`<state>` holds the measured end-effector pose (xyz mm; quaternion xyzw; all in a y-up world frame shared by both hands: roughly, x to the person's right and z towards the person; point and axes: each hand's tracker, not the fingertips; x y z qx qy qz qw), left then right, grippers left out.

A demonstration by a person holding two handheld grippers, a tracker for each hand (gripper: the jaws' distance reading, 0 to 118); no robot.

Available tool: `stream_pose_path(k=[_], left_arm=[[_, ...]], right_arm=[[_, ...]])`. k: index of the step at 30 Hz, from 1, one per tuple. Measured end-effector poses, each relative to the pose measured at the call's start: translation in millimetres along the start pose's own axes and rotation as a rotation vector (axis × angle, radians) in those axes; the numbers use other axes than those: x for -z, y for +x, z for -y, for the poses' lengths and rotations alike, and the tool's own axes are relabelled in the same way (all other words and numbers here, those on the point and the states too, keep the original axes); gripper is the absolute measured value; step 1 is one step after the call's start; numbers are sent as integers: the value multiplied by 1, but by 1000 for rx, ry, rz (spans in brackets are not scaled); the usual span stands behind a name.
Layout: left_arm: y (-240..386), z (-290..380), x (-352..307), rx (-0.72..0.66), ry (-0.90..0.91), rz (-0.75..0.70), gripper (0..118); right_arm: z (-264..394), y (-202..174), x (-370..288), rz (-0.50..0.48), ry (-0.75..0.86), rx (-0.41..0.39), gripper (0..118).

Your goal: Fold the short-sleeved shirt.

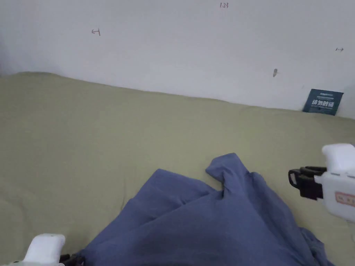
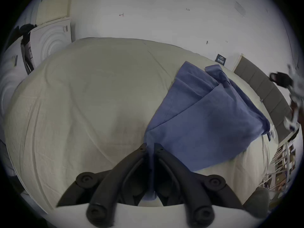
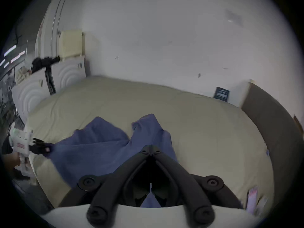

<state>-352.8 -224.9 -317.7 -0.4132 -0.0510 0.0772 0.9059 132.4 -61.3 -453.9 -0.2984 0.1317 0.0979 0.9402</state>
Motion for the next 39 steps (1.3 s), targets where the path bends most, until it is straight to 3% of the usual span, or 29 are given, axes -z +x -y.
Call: stream_pose_path(k=[1, 2, 3, 4, 5, 6, 10, 14, 15, 16, 18, 19, 20, 21, 24, 29, 32, 36, 39], left_arm=[[0, 0, 0, -7, -3, 2, 6], [0, -1, 1, -12, -2, 3, 6], [1, -2, 1, -13, -5, 1, 6], [-1, -2, 2, -11, -8, -1, 6], [0, -2, 3, -9, -10, -4, 6], [1, -3, 3, -6, -14, -6, 6], [-1, 1, 4, -28, -3, -10, 6], [-4, 7, 6, -29, 16, -3, 6], [-5, 7, 6, -31, 18, 1, 6], [-6, 8, 6, -33, 22, 5, 6], [-9, 8, 6, -41, 24, 13, 6], [-9, 8, 7, -45, 26, 16, 6], [-9, 9, 6, -50, 28, 18, 6], [-9, 9, 7, -51, 30, 18, 6], [-7, 8, 4, -41, 35, 11, 6], [-11, -13, -17, -33, 61, 38, 6], [-11, -45, -39, -14, 130, 79, 6], [1, -117, -67, 90, 193, 70, 6], [11, -182, -90, 186, 241, 45, 6]], right_arm=[[-20, 12, 32, -60, -110, -24, 3], [-35, 23, 64, -91, -237, -7, 21], [-46, 31, 94, -119, -371, 38, 57], [-51, 38, 121, -153, -507, 101, 103], [-47, 42, 146, -169, -566, 145, 116], [-48, 44, 164, -169, -578, 138, 115], [-43, 38, 215, -34, -549, -46, 108], [-27, 40, 245, -36, -631, -35, 102], [-25, 37, 248, -19, -639, -60, 92], [-22, 34, 249, -16, -633, -67, 65], [-21, 31, 243, -103, -630, -28, 50], [-23, 27, 236, -159, -603, 30, 31], [-27, 22, 232, -131, -587, 8, 2], [-29, 18, 225, -50, -544, -38, 1], [-38, 8, 205, -62, -534, -78, 1], [-77, 13, 134, 2, -276, 31, 1], [-100, 15, 82, 25, -138, 31, 1], [-136, 34, 27, 65, -66, 106, 1], [-168, 45, -10, 127, 26, 66, 1]])
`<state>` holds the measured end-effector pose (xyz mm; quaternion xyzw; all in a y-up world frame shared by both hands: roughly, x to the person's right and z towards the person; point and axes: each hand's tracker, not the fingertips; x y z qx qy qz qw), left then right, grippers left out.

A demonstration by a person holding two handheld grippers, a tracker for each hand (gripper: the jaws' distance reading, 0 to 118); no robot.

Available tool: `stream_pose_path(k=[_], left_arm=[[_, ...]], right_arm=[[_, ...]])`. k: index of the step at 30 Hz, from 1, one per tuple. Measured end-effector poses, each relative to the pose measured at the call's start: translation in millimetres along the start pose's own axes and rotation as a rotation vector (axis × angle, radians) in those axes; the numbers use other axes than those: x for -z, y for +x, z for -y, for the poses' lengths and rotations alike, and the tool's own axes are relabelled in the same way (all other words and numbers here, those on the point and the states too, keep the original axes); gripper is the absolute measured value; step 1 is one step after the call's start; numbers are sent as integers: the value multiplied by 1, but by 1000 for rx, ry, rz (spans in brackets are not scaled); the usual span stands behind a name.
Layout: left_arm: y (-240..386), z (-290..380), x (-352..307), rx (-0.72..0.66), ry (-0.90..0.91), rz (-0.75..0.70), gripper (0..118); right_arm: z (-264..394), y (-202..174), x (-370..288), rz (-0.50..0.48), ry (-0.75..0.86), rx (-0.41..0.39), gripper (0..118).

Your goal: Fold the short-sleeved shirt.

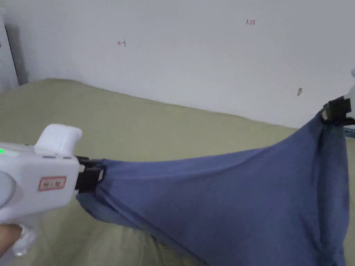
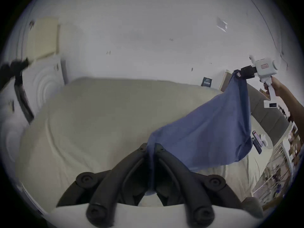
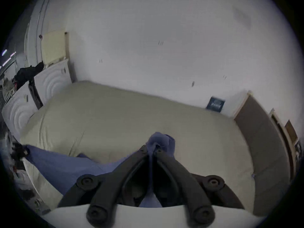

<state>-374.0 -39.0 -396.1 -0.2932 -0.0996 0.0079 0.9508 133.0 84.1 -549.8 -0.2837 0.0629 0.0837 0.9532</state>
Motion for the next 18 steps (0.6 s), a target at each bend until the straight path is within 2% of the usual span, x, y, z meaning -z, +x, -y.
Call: stream_pose_path(k=[5, 9, 14, 18], left_arm=[[-7, -118, -4, 44, 69, -34, 6], [-2, -197, 0, 148, 142, -108, 6], [17, -254, 10, 229, 210, -106, 6], [32, -291, 32, 291, 227, -184, 6]], right_arm=[[-61, 28, -41, 62, 94, 6, 1], [-102, 50, -62, 118, 186, 11, 1], [-134, 66, -60, 241, 274, -69, 1], [-159, 76, -60, 241, 324, -32, 1]])
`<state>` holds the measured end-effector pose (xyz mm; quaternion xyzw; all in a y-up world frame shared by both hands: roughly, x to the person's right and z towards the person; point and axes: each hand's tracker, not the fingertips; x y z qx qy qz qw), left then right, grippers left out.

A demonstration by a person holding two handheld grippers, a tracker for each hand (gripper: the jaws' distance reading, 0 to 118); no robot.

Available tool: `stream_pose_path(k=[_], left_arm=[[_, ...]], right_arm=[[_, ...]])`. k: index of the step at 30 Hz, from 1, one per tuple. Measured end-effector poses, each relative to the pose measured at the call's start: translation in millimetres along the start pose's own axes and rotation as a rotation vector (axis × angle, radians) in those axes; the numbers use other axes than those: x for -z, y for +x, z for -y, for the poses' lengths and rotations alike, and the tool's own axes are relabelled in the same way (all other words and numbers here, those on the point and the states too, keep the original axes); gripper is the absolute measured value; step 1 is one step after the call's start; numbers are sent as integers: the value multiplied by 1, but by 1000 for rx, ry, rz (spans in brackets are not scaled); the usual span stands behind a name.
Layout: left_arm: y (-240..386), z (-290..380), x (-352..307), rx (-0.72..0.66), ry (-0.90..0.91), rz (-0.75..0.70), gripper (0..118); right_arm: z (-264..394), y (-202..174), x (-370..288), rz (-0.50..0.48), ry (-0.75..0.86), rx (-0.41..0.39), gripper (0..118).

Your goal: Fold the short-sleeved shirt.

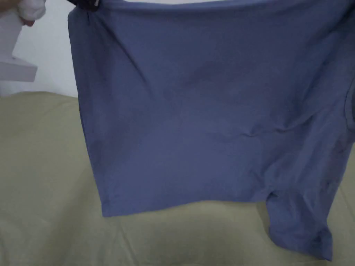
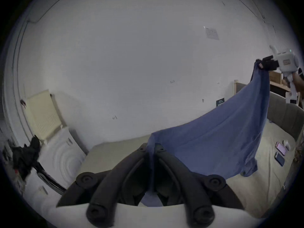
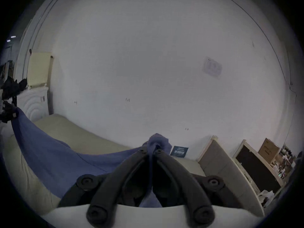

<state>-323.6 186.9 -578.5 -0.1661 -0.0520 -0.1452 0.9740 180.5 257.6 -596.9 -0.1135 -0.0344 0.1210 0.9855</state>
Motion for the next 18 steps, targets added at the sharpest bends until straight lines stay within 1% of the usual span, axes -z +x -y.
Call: stream_pose_path(k=[3, 5, 7, 8, 12, 15, 16, 18], left_arm=[[-1, -18, 12, -13, 17, -22, 6], [-2, -27, 16, -24, 38, -43, 6], [-6, -31, 19, -29, 51, -42, 6], [-7, -31, 21, -27, 70, -51, 6], [-11, -37, 23, -23, 76, -67, 6], [-8, -30, 19, -1, 85, -70, 6], [-6, -24, 16, 5, 90, -69, 6], [-4, -11, 11, 3, 87, -46, 6]], right_arm=[[-17, 6, 1, 26, 63, 25, 1], [-27, 9, -4, 13, 88, 61, 1], [-34, 10, -5, 18, 106, 45, 1], [-39, 10, -9, 30, 107, 23, 1], [-44, 9, -18, 6, 130, 28, 1], [-33, 2, -24, -10, 98, -23, 1], [-27, -1, -27, -10, 86, -33, 1], [-9, -5, -37, -39, 66, -41, 1]])
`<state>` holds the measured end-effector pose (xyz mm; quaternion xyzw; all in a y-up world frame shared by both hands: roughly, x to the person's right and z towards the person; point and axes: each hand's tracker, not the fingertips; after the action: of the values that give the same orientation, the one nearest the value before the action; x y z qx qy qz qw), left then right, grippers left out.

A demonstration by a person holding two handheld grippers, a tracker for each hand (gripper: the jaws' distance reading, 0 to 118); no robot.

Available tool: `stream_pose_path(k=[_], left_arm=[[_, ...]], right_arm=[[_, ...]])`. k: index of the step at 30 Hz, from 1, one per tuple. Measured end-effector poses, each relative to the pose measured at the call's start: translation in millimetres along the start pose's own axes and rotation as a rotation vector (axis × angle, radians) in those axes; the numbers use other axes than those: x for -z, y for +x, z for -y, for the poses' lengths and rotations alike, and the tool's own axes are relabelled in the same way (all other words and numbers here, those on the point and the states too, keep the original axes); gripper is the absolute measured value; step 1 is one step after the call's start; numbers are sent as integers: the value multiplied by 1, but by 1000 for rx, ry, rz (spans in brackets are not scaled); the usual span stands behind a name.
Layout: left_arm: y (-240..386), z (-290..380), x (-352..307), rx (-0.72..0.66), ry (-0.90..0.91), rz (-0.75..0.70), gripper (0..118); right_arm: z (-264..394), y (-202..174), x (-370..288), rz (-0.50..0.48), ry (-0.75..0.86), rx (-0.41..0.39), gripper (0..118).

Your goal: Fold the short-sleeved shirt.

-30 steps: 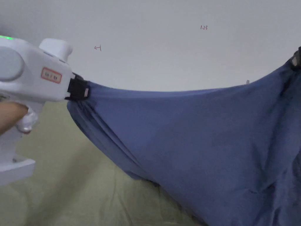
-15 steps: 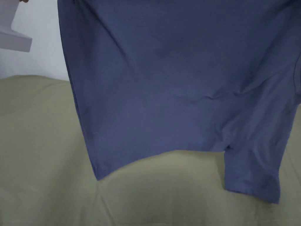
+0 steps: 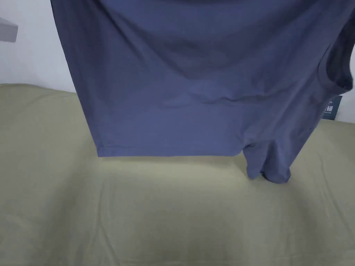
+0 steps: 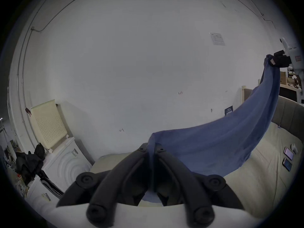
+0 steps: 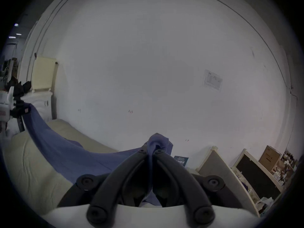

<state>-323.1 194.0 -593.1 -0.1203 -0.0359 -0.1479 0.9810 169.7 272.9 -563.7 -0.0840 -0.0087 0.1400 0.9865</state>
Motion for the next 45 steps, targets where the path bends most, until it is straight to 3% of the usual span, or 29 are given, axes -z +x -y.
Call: stream_pose_path(k=[17, 26, 36, 45], left_arm=[[30, 189, -134, -81, -93, 145, 6], [55, 293, -210, -113, -196, 215, 6], [75, 391, -268, -143, -304, 303, 6], [88, 454, -282, -207, -426, 326, 6]], right_arm=[[181, -27, -158, -123, -155, -7, 1], [277, -55, -240, -168, -214, 103, 1], [389, -81, -320, -205, -321, 166, 1], [453, -95, -349, -175, -448, 337, 1]])
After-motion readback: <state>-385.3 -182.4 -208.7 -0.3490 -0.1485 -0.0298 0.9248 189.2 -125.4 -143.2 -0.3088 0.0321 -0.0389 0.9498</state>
